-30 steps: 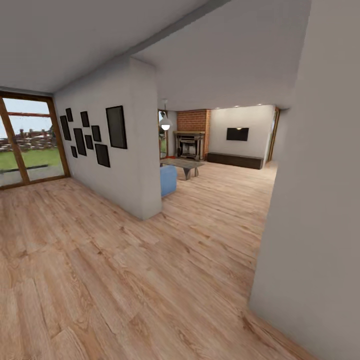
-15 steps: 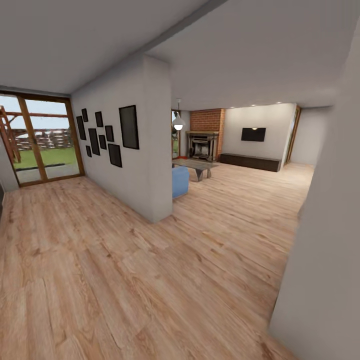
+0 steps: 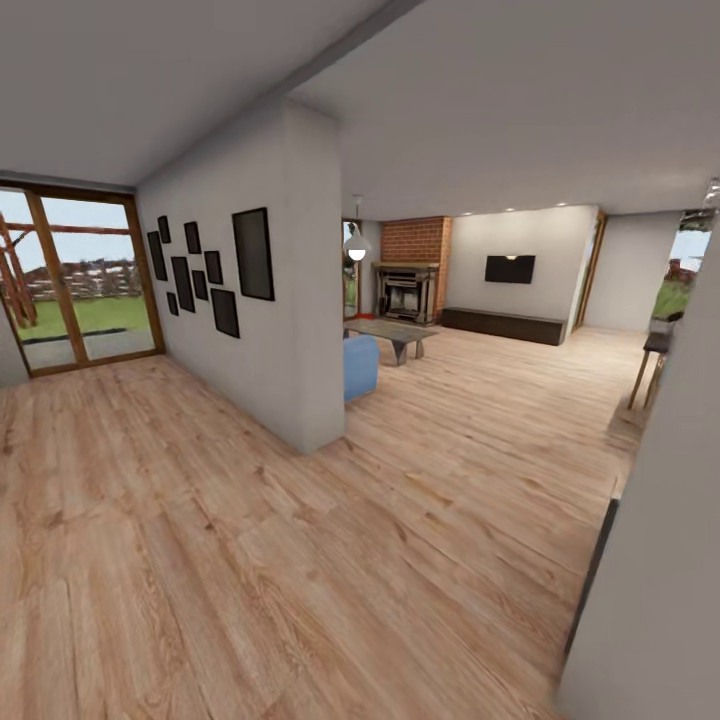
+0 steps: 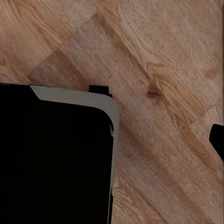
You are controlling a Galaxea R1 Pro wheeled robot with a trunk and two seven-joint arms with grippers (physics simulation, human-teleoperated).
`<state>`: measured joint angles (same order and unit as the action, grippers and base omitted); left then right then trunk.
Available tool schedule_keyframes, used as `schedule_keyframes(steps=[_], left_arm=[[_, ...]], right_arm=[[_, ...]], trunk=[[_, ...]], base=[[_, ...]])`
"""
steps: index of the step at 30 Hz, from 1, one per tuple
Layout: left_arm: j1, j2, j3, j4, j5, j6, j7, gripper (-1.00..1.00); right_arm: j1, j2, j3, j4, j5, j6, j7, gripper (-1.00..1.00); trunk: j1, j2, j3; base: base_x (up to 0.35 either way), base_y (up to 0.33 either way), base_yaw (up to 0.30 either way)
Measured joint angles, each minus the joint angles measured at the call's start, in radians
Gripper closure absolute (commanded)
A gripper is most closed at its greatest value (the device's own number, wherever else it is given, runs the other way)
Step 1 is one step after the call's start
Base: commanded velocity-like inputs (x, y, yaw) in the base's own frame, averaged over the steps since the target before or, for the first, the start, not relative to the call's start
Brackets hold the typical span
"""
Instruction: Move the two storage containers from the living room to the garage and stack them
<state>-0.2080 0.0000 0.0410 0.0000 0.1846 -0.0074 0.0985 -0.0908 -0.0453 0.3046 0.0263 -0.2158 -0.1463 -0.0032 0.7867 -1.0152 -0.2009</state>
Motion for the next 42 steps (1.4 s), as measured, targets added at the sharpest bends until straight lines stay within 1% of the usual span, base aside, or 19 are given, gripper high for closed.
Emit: schedule_keyframes(steps=[7, 13, 14, 16, 17, 18, 20, 21, 22, 25, 27, 29, 30, 31, 33, 42], left_arm=[[0.0, 0.001, 0.0, 0.0, 0.002, -0.006, 0.0, -1.0], [0.0, 0.002, 0.0, 0.001, 0.003, -0.006, 0.0, -1.0], [0.0, 0.002, 0.0, 0.001, 0.004, -0.006, 0.0, -1.0], [0.0, 0.002, 0.0, 0.001, 0.004, -0.006, 0.0, -1.0], [0.0, 0.002, 0.0, 0.001, 0.004, -0.006, 0.0, -1.0], [0.0, 0.002, 0.0, 0.001, 0.004, -0.006, 0.0, -1.0], [0.0, 0.004, 0.0, 0.001, 0.004, -0.005, 0.0, -1.0], [0.0, 0.004, 0.0, 0.001, 0.004, -0.005, 0.0, -1.0], [0.0, 0.004, 0.0, 0.001, 0.004, -0.005, 0.0, -1.0], [0.0, 0.005, 0.0, 0.001, 0.004, -0.005, 0.0, -1.0], [0.0, 0.005, 0.0, 0.001, 0.004, -0.005, 0.0, -1.0], [0.0, 0.005, 0.0, 0.001, 0.004, -0.005, 0.0, -1.0], [0.0, 0.004, 0.0, 0.001, 0.004, -0.005, 0.0, -1.0], [0.0, 0.004, 0.0, 0.001, 0.004, -0.005, 0.0, -1.0], [0.0, 0.003, 0.0, 0.001, 0.004, -0.005, 0.0, -1.0], [0.0, 0.003, 0.0, 0.001, 0.004, -0.005, 0.0, -1.0]], right_arm=[[0.0, 0.007, -0.011, 0.001, -0.005, 0.0, -0.005, -1.0], [0.0, 0.015, -0.006, 0.001, 0.002, -0.001, 0.006, -1.0], [0.0, 0.016, -0.005, 0.001, 0.018, -0.001, 0.011, -1.0], [0.0, 0.016, -0.005, 0.001, 0.035, -0.001, 0.014, -1.0], [0.0, 0.016, -0.005, 0.001, 0.055, -0.001, 0.018, -1.0], [0.0, 0.016, -0.005, 0.001, 0.067, -0.001, 0.024, -1.0], [0.0, 0.016, -0.003, 0.001, 0.107, 0.0, 0.064, -1.0], [0.0, 0.015, -0.004, 0.001, 0.119, 0.0, 0.091, -1.0], [0.0, 0.013, -0.005, 0.001, 0.126, 0.001, 0.118, -1.0], [0.0, 0.009, -0.011, 0.001, 0.128, 0.001, 0.134, -1.0], [0.0, 0.008, -0.014, 0.001, 0.127, 0.001, 0.117, -1.0], [0.0, 0.009, -0.015, 0.001, 0.127, 0.001, 0.077, -1.0], [0.0, 0.01, -0.017, 0.001, 0.126, 0.0, 0.041, -1.0], [0.0, 0.011, -0.018, 0.001, 0.126, -0.001, 0.021, -1.0], [0.0, 0.012, -0.019, 0.001, 0.126, -0.002, -0.003, -1.0], [0.0, 0.014, -0.019, 0.001, 0.125, -0.003, -0.02, -1.0]], trunk=[[0.0, 0.0, 0.0], [0.0, 0.0, 0.0], [0.0, 0.0, 0.0], [0.0, 0.0, 0.0], [0.0, 0.0, 0.0], [0.0, 0.0, 0.0], [0.0, 0.0, 0.0], [0.0, 0.0, 0.0], [0.0, 0.0, 0.0], [0.0, 0.0, 0.0], [0.0, 0.0, 0.0], [0.0, 0.0, 0.0], [0.0, 0.0, 0.0], [0.0, 0.0, 0.0], [0.0, 0.0, 0.0], [0.0, 0.0, 0.0]], base=[[0.322, 0.0, 0.0], [0.322, 0.0, 0.0], [0.322, 0.0, 0.0], [0.322, 0.0, 0.0], [0.322, 0.0, 0.0], [0.322, 0.0, 0.0], [0.322, 0.0, 0.0], [0.322, 0.0, 0.0], [0.322, 0.0, 0.0], [0.322, 0.0, 0.0], [0.322, 0.0, 0.0], [0.322, 0.0, 0.0], [0.322, 0.0, 0.0], [0.322, 0.0, 0.0], [0.322, 0.0, 0.0], [0.322, 0.0, -0.003]])
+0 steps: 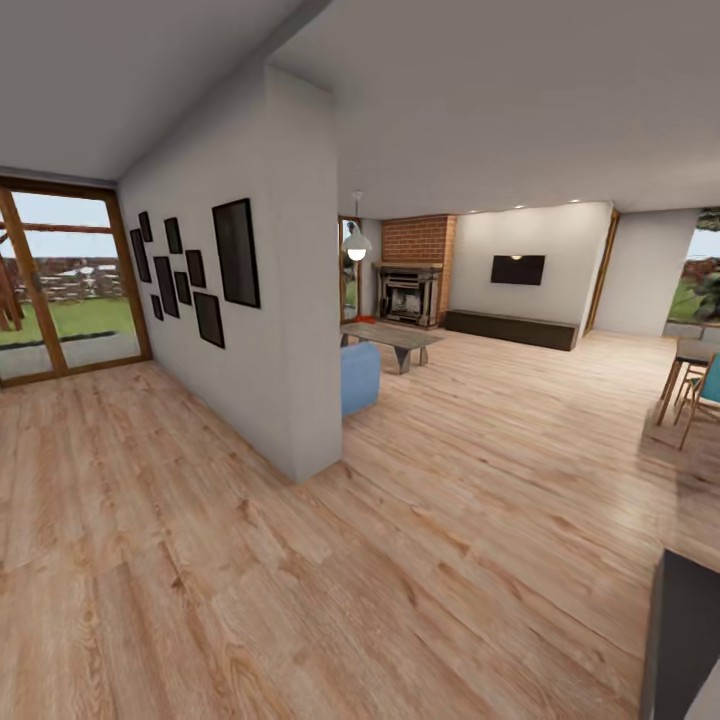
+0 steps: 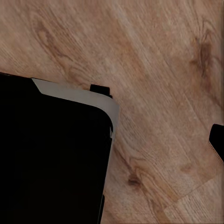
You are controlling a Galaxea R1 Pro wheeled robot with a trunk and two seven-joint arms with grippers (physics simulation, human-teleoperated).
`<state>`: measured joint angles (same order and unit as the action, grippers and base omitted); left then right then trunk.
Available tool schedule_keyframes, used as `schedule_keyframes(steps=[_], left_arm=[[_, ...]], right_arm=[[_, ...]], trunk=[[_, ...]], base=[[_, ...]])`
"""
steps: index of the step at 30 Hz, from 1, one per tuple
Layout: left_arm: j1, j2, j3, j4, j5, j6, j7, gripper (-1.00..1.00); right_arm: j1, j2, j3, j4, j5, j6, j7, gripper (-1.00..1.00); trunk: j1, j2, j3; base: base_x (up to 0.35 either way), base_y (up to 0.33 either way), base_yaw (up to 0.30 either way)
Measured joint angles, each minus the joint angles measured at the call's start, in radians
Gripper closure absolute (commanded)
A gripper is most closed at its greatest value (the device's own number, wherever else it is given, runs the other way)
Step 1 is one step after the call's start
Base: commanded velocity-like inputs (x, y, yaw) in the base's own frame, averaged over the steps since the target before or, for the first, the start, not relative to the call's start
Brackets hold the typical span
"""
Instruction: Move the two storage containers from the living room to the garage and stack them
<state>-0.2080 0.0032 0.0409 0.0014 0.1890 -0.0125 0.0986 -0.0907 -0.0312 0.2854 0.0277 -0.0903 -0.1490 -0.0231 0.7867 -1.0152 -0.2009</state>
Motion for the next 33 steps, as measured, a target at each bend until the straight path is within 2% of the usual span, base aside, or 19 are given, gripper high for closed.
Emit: schedule_keyframes(steps=[6, 33], left_arm=[[0.0, 0.0, 0.0, 0.0, 0.0, 0.0, 0.0, -1.0], [0.0, 0.0, 0.0, 0.0, 0.001, 0.0, 0.0, -1.0]], right_arm=[[0.0, 0.001, 0.0, 0.0, 0.0, 0.0, -0.002, -1.0], [0.0, -0.001, 0.001, 0.0, 0.002, 0.0, -0.001, -1.0]], trunk=[[0.0, 0.0, 0.0], [0.0, 0.0, 0.0]], base=[[0.322, 0.0, -0.162], [0.322, 0.008, -0.281]])
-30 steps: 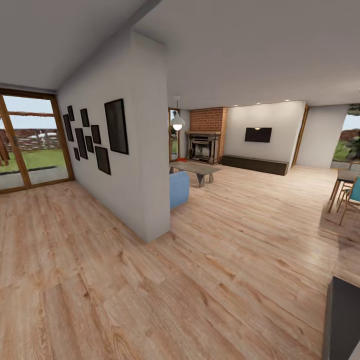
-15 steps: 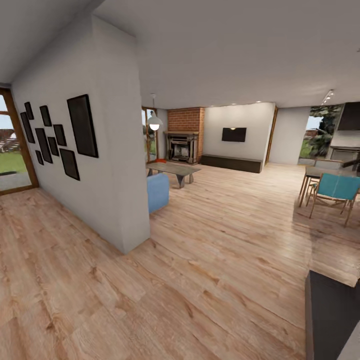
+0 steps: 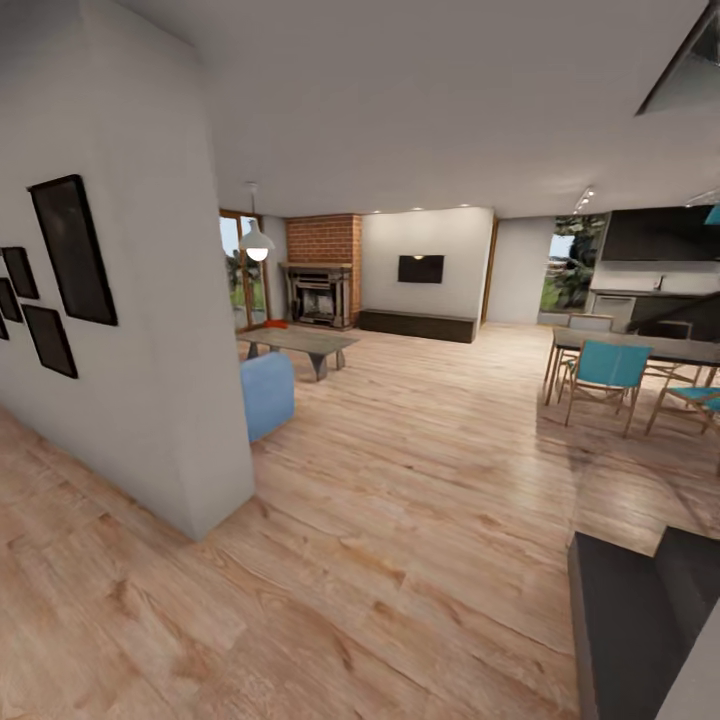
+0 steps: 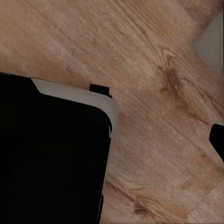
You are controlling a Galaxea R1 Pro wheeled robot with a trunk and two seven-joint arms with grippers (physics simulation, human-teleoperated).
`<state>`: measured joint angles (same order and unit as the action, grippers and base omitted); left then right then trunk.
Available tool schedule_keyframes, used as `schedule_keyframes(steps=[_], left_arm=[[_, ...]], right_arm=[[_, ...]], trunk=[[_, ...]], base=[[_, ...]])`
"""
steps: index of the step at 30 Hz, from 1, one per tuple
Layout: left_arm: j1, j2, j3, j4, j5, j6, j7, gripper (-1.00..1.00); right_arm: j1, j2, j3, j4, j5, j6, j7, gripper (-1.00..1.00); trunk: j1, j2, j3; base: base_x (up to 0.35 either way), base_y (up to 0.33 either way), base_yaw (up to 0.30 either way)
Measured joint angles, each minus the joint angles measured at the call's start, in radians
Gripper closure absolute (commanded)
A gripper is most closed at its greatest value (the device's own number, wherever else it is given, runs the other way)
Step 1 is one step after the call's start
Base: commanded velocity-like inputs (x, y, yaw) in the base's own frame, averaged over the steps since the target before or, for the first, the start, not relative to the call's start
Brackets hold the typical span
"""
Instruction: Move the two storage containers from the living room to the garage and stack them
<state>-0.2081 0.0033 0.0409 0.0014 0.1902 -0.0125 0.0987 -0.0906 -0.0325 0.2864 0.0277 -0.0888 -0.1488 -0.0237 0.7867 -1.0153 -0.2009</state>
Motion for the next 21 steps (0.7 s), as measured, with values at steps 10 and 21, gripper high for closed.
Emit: schedule_keyframes(steps=[10, 21], left_arm=[[0.0, 0.0, 0.0, 0.0, 0.0, 0.0, 0.0, -1.0], [0.0, 0.0, 0.0, 0.0, 0.0, 0.002, 0.0, -1.0]], right_arm=[[0.0, -0.004, 0.003, 0.0, 0.008, 0.003, 0.015, -1.0], [0.0, -0.005, 0.006, 0.0, 0.011, 0.004, 0.019, -1.0]], trunk=[[0.0, 0.0, 0.0], [0.0, 0.0, 0.0]], base=[[0.322, 0.092, -0.01], [0.322, 0.096, 0.0]])
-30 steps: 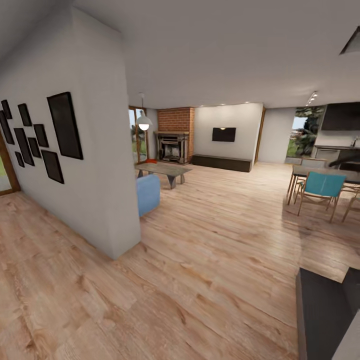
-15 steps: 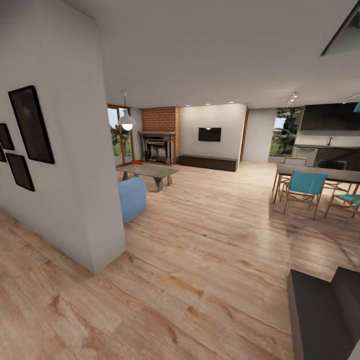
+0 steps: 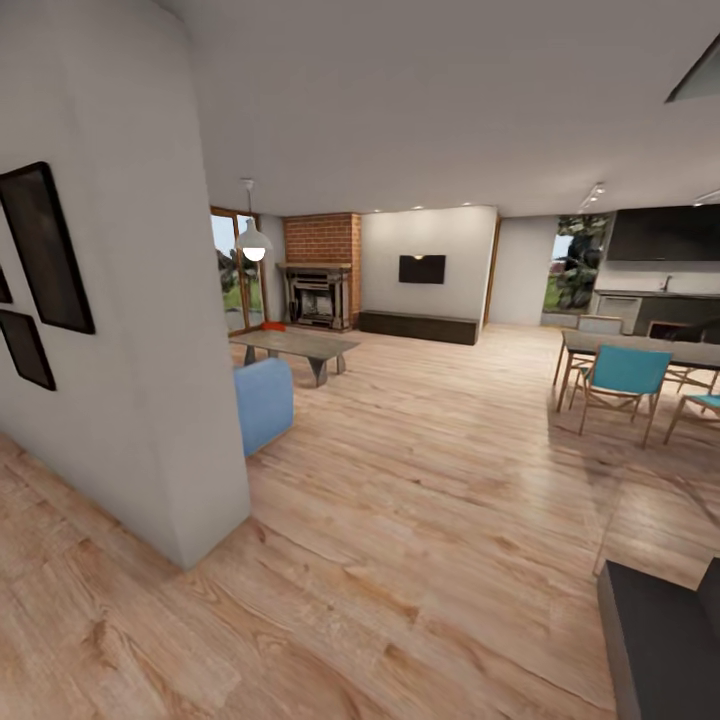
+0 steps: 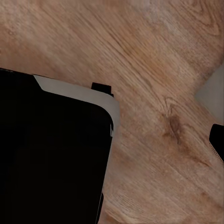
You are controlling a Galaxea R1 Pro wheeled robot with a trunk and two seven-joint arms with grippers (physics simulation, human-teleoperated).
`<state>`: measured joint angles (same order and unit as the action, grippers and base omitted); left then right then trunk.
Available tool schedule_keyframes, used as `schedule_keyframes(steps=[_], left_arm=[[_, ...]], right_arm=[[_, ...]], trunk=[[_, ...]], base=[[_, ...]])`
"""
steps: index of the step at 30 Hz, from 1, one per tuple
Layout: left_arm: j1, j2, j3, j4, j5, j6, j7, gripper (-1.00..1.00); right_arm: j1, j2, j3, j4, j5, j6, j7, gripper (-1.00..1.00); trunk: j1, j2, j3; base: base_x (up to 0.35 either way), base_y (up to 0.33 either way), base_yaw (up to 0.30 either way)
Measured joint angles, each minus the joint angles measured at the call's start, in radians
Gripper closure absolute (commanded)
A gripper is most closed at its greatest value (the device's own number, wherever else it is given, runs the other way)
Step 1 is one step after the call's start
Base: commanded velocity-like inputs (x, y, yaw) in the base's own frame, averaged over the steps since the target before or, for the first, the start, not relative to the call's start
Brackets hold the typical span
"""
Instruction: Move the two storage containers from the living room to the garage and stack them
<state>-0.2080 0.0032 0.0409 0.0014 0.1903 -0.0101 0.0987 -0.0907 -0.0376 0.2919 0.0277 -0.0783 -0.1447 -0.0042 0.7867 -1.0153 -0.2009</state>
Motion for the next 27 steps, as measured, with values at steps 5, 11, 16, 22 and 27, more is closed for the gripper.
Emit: schedule_keyframes(steps=[5, 11, 16, 22, 27], left_arm=[[0.0, 0.0, 0.0, 0.0, 0.0, 0.005, 0.0, -1.0], [0.0, 0.0, 0.0, 0.0, -0.001, 0.006, 0.0, -1.0], [0.0, 0.0, 0.0, 0.0, -0.001, 0.003, 0.0, -1.0], [0.0, 0.0, 0.0, 0.0, -0.001, 0.001, 0.0, -1.0], [0.0, 0.0, 0.0, 0.0, -0.001, 0.001, 0.0, -1.0]], right_arm=[[0.0, 0.0, 0.0, 0.0, 0.0, -0.001, 0.0, -1.0], [0.0, 0.003, -0.002, 0.0, -0.006, -0.001, -0.001, -1.0], [0.0, 0.006, -0.001, 0.0, -0.006, -0.002, -0.002, -1.0], [0.0, 0.006, -0.001, 0.0, -0.002, -0.002, -0.001, -1.0], [0.0, 0.005, -0.001, 0.0, -0.001, -0.002, -0.002, -1.0]], trunk=[[0.0, 0.0, 0.0], [0.0, 0.0, 0.0], [0.0, 0.0, 0.0], [0.0, 0.0, 0.0], [0.0, 0.0, 0.0]], base=[[0.322, 0.092, 0.0], [0.322, 0.084, -0.045], [0.322, 0.083, -0.221], [0.322, 0.083, -0.244], [0.322, 0.083, -0.247]])
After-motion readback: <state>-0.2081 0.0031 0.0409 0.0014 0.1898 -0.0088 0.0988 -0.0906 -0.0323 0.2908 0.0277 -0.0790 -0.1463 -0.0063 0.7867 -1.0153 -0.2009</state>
